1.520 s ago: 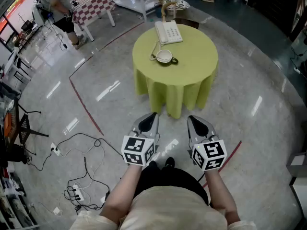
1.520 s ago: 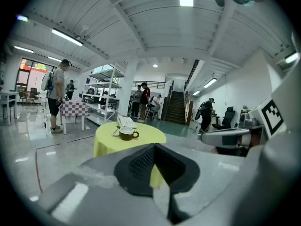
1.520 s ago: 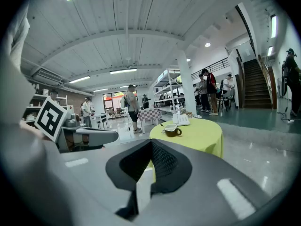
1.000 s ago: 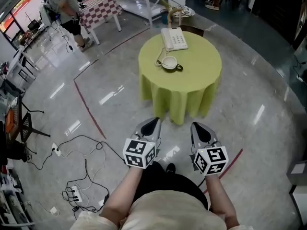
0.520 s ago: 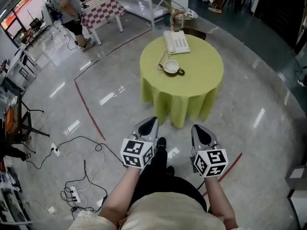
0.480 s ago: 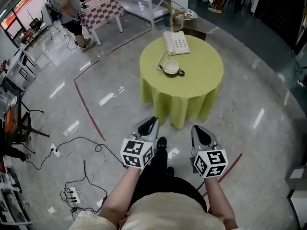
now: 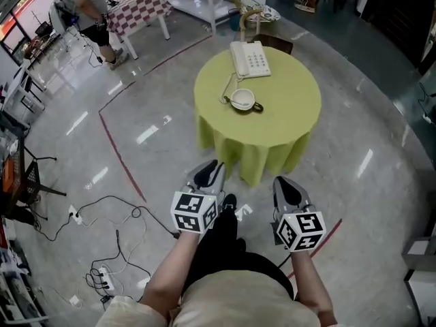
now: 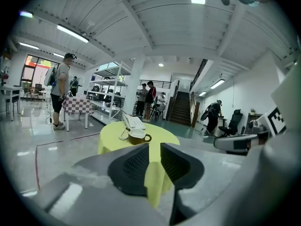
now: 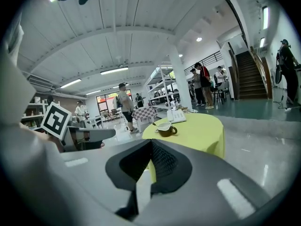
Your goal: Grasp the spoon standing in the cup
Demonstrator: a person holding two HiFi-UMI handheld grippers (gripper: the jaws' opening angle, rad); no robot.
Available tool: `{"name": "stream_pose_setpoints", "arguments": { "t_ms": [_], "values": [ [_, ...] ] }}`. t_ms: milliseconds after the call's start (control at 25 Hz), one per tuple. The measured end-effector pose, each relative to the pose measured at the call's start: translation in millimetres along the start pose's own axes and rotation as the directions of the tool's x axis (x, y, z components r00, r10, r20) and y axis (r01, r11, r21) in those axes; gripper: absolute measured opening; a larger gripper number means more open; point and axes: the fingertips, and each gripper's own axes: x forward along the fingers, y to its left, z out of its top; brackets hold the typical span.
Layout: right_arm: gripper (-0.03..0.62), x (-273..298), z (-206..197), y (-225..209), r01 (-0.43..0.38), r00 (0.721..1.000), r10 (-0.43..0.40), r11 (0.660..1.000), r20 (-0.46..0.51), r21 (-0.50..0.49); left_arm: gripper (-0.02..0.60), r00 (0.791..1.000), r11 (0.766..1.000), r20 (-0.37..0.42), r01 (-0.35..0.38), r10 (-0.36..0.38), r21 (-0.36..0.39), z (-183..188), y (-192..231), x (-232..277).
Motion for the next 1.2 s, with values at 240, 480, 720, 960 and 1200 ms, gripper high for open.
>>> {"name": "stream_pose_setpoints", "arguments": {
  "t_ms": [240, 480, 720, 960, 1200],
  "values": [
    [0.002, 38.2, 11.5, -17.2, 0.016, 1.000, -0.016, 1.000, -0.005, 0.004, 0.094, 1.000, 1.000, -0.013, 0.009, -0.009, 0.000, 8.6, 21.6, 38.8],
    [0.002, 78.1, 22.0, -28.4, 0.027, 0.999, -0.026, 0.999, -0.031, 0.017, 0.109, 0.999, 1.000, -0.036, 0.011, -0.012, -0.018, 20.4, 48.9, 75.7],
    [0.002, 114.1, 32.7, -41.0, 0.060, 0.998, -0.059, 0.998, -0.032, 0.029, 0.127, 0.996, 0.999, -0.081, 0.033, -0.035, -0.033, 23.6, 75.0, 112.3],
    [0.002, 136.2, 42.9, -54.0, 0.099, 0.994, -0.097, 0.994, -0.040, 0.046, 0.143, 0.991, 0.997, -0.119, 0.061, -0.067, -0.054, 28.3, 91.2, 138.3],
    [0.002, 154.2, 42.4, -65.2, 0.137, 0.990, -0.134, 0.989, -0.053, 0.058, 0.179, 0.987, 0.993, -0.136, 0.078, -0.091, -0.093, 24.8, 104.7, 165.5]
  ]
}}
